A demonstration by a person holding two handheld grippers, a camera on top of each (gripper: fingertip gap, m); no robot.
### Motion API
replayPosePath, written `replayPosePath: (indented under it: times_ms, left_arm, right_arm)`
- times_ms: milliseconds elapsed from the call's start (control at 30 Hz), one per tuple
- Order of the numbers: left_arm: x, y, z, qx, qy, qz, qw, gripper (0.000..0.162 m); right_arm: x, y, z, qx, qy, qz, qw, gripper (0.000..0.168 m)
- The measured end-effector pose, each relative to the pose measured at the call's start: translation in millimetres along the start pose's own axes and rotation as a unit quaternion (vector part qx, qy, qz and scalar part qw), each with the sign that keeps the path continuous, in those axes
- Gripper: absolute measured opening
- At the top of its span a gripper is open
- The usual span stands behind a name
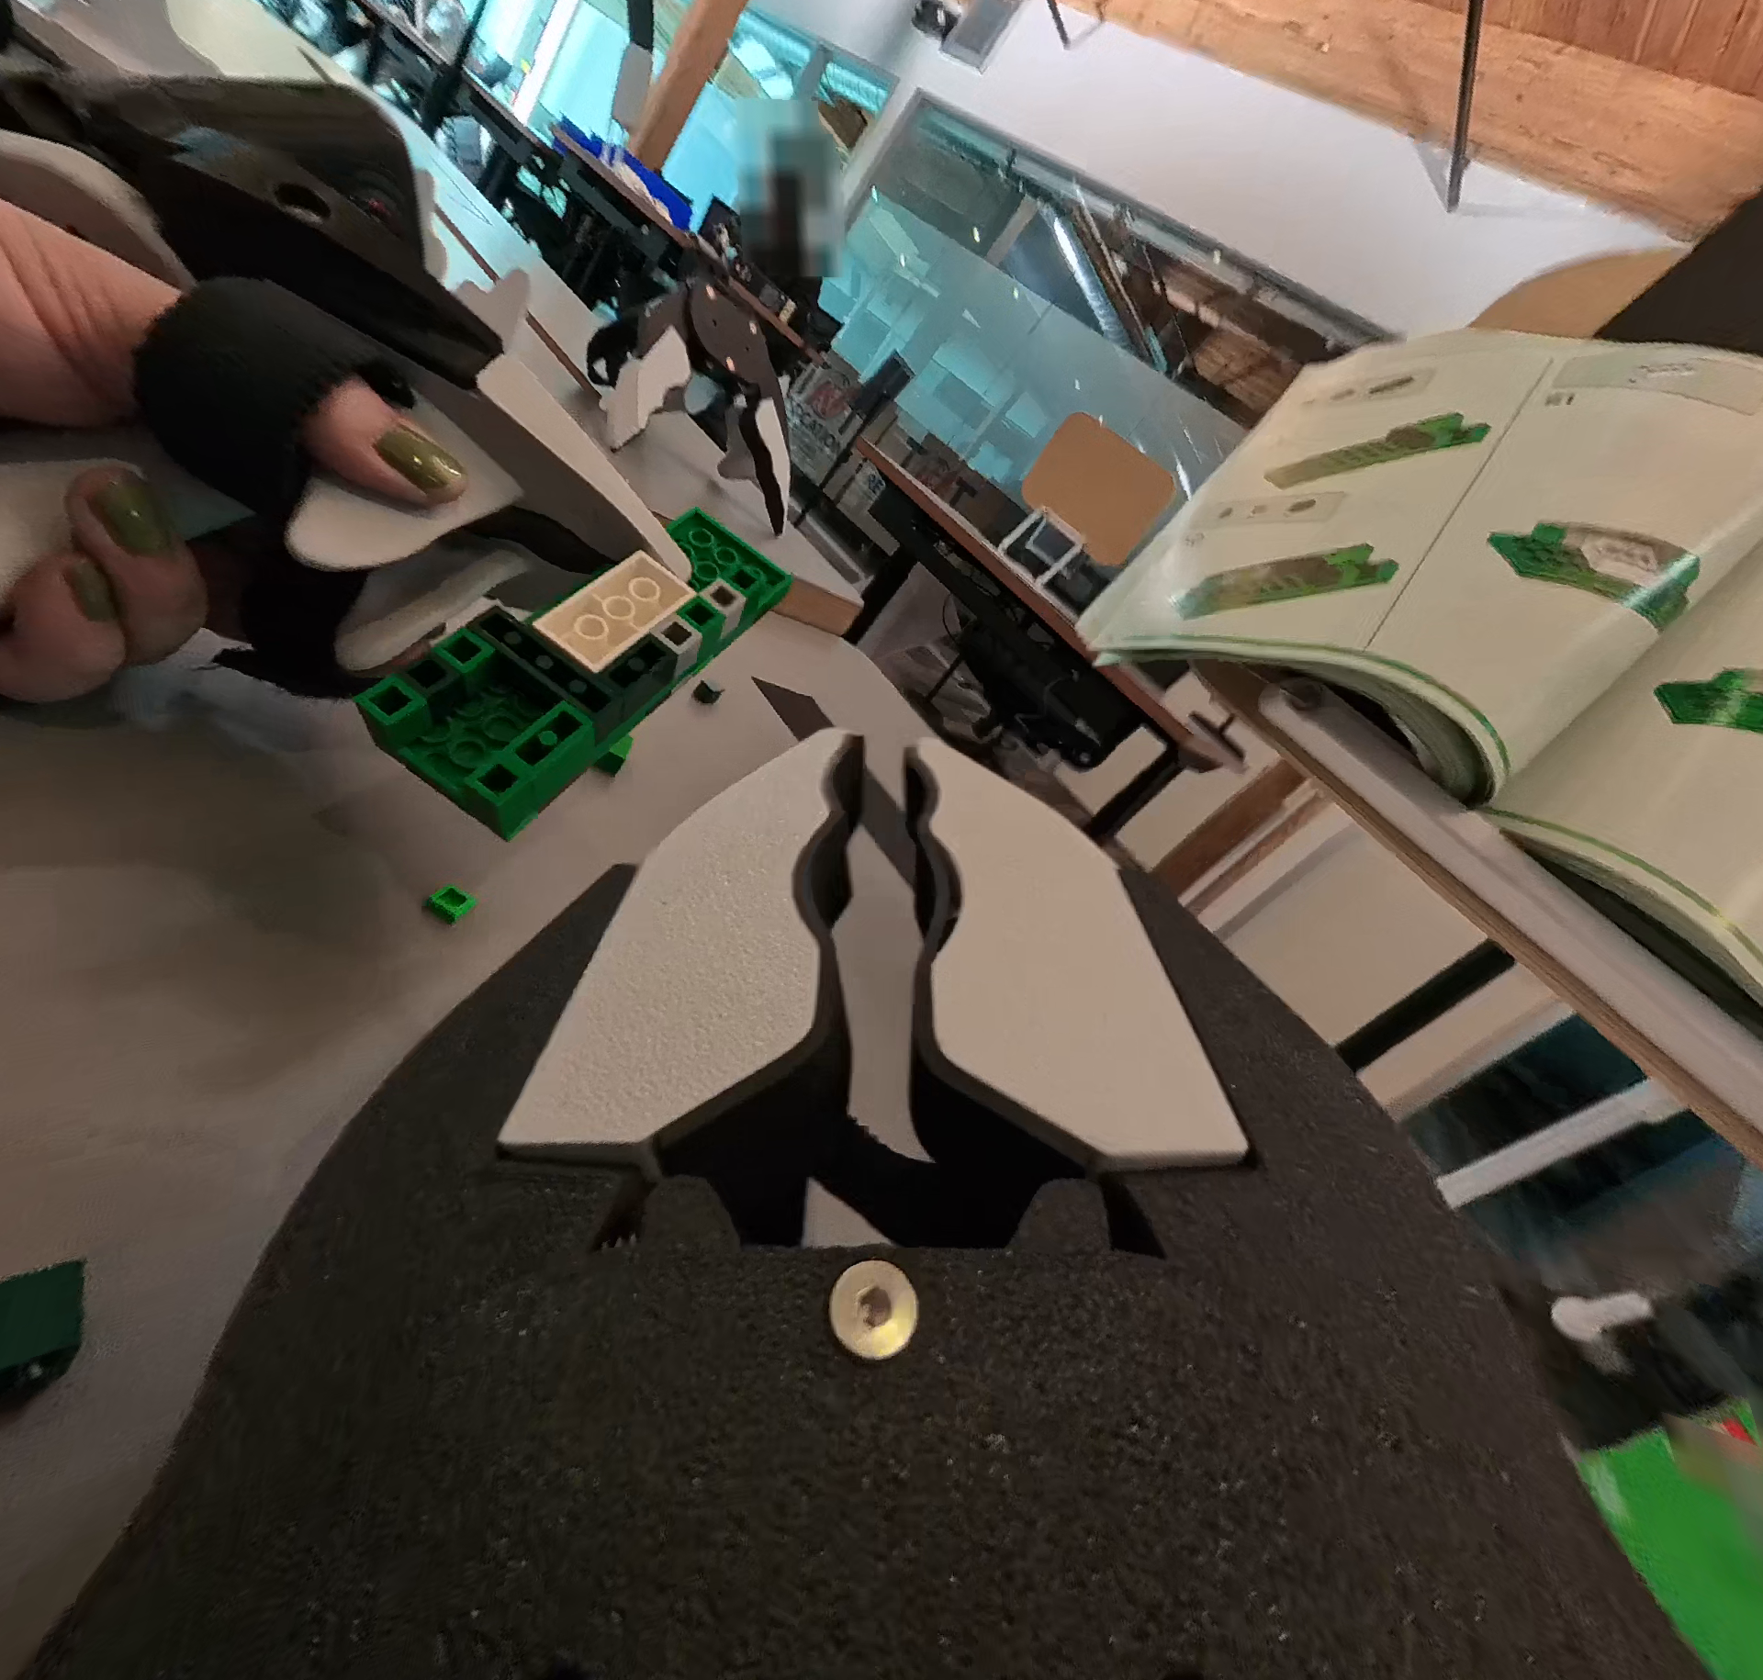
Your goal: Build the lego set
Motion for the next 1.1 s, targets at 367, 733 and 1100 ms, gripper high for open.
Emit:
replayPosePath:
  times_ms: [367,733,1100]
  left_arm:
    - [-4.0,9.0,12.7,-0.079,-0.033,0.004,0.996,0.006]
    - [-4.2,10.3,14.4,-0.093,-0.036,0.007,0.995,0.006]
    - [-10.5,5.5,11.5,-0.071,-0.031,-0.032,0.996,0.01]
  right_arm:
    - [60.9,-27.1,10.4,0.207,-0.146,0.166,0.953,0.075]
    - [58.3,-28.4,24.6,0.191,-0.089,0.108,0.971,0.052]
    - [54.1,-35.0,20.4,0.237,-0.086,0.121,0.96,0.041]
Point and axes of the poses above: each gripper's, where its closed fingertips meet, y back along the fingers, z out of its top, x = y × z across the jaws, the point moved 3 cm from there along y, back along the fingers, and after that the axes turned 13 degrees about x, right-handed, at the moved point
